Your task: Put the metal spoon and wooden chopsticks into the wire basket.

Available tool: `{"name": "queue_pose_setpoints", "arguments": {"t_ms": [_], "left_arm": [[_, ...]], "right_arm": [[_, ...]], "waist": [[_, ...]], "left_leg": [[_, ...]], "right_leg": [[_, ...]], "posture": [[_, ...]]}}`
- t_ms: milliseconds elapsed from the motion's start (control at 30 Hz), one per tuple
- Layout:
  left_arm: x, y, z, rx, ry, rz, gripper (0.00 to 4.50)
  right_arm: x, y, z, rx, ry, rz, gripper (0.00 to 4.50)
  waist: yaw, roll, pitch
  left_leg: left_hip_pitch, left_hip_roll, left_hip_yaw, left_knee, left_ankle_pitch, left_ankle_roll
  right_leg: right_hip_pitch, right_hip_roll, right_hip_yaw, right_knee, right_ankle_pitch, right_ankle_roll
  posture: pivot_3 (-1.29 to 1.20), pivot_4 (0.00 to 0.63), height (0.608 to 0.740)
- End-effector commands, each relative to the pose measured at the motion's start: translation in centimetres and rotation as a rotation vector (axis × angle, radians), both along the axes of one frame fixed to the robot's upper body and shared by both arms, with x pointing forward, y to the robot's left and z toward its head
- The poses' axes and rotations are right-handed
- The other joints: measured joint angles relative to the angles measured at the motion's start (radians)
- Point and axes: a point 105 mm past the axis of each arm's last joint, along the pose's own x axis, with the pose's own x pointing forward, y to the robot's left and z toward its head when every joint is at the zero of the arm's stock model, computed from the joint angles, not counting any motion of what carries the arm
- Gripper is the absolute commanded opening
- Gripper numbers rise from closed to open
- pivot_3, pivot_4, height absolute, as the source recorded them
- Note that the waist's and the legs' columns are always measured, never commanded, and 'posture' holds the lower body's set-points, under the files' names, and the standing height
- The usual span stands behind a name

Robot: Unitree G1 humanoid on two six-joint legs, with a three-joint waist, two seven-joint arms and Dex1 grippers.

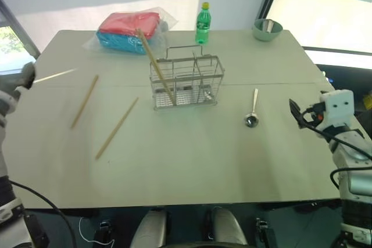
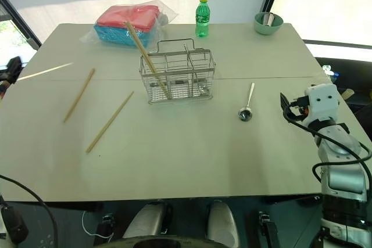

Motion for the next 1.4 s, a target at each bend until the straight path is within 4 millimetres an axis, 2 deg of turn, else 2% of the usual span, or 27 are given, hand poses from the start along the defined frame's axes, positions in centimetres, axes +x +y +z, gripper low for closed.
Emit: {"name": "queue_pose_setpoints", "arguments": {"t_ms": [33,67,133,267,367,467,567,700,900,1167,1400], "left_arm": [[-0.9,-6.7,2.0,0.091,0.003,-0.35,4.44],[-1.5,-8.4,1.8,0.131,0.022,-0.446,4.44],[-2.5,-10.5,1.4,0.184,0.052,-0.558,4.44],[-3.7,-12.3,0.9,0.215,0.092,-0.665,4.44],[-4.5,-13.0,0.7,0.233,0.109,-0.731,4.44],[-4.6,-13.3,0.7,0.242,0.108,-0.743,4.44],[-4.2,-13.1,1.0,0.245,0.095,-0.719,4.44],[-4.1,-12.9,1.2,0.242,0.074,-0.697,4.44],[-4.5,-13.9,1.4,0.245,0.075,-0.74,4.44],[-7.1,-16.0,-1.0,0.298,0.238,-0.981,4.44],[-7.8,-17.0,-1.7,0.332,0.302,-1.106,4.44]], "right_arm": [[1.1,1.6,3.0,-0.009,-0.016,0.038,4.5],[1.7,2.3,3.4,0.008,-0.001,0.044,4.5],[2.9,3.2,4.0,0.054,0.024,0.038,4.5],[5.0,4.7,4.6,0.161,0.115,0.016,4.5],[5.9,5.8,4.7,0.135,0.166,0.047,4.5],[6.9,6.0,4.0,0.101,0.225,0.05,4.5],[7.9,3.9,2.6,0.257,0.339,-0.122,4.5],[8.8,3.8,2.0,0.399,0.444,-0.211,4.5],[9.3,5.2,1.1,0.434,0.557,-0.237,4.5],[8.5,7.0,-0.8,0.44,0.7,-0.236,4.5],[7.9,8.5,-2.4,0.425,0.776,-0.21,4.5]], "waist": [[-0.002,0.001,0.0],[-0.002,0.001,0.001],[-0.008,0.003,0.002],[-0.021,0.005,0.003],[-0.024,0.005,0.003],[-0.023,0.005,0.003],[-0.023,0.005,0.003],[-0.025,0.005,0.003],[-0.029,0.005,0.003],[-0.029,0.006,0.004],[-0.031,0.006,0.004]], "left_leg": [[0.0,0.0,0.0,0.0,0.0,0.0],[0.0,0.0,0.0,0.0,0.0,0.0],[0.0,0.0,0.0,0.0,0.0,0.0],[-0.001,0.0,0.0,-0.002,0.0,0.0],[-0.001,0.001,0.0,-0.002,0.0,0.0],[-0.001,0.0,0.0,-0.001,0.0,0.0],[-0.001,-0.001,0.0,-0.001,0.0,0.001],[-0.001,-0.001,0.0,-0.002,0.0,0.0],[-0.001,0.0,0.001,-0.003,0.0,0.0],[-0.001,-0.001,0.001,-0.002,0.0,0.0],[0.0,0.0,0.001,-0.002,0.0,0.001]], "right_leg": [[0.0,0.0,0.0,0.0,0.0,0.0],[0.0,0.0,0.0,0.0,0.0,0.0],[-0.001,0.0,0.0,-0.001,0.0,-0.001],[-0.001,0.0,0.001,-0.001,0.0,-0.001],[-0.001,0.001,0.001,-0.001,0.0,-0.002],[-0.001,0.001,0.0,-0.002,0.0,-0.002],[0.0,0.0,0.0,-0.003,0.0,-0.002],[-0.001,0.001,0.0,-0.002,0.0,-0.002],[-0.001,0.001,0.0,-0.002,0.001,-0.002],[-0.001,0.001,0.0,-0.002,0.0,-0.002],[-0.001,0.002,0.0,-0.001,0.001,-0.002]], "posture": [[0.0,0.15,0.667],[0.0,0.15,0.667],[0.0,0.15,0.667],[0.0,0.15,0.667],[0.0,0.15,0.667],[0.0,0.15,0.667],[0.0,0.15,0.667],[0.0,0.15,0.667],[0.0,0.15,0.667],[0.0,0.15,0.667],[0.0,0.15,0.667]]}}
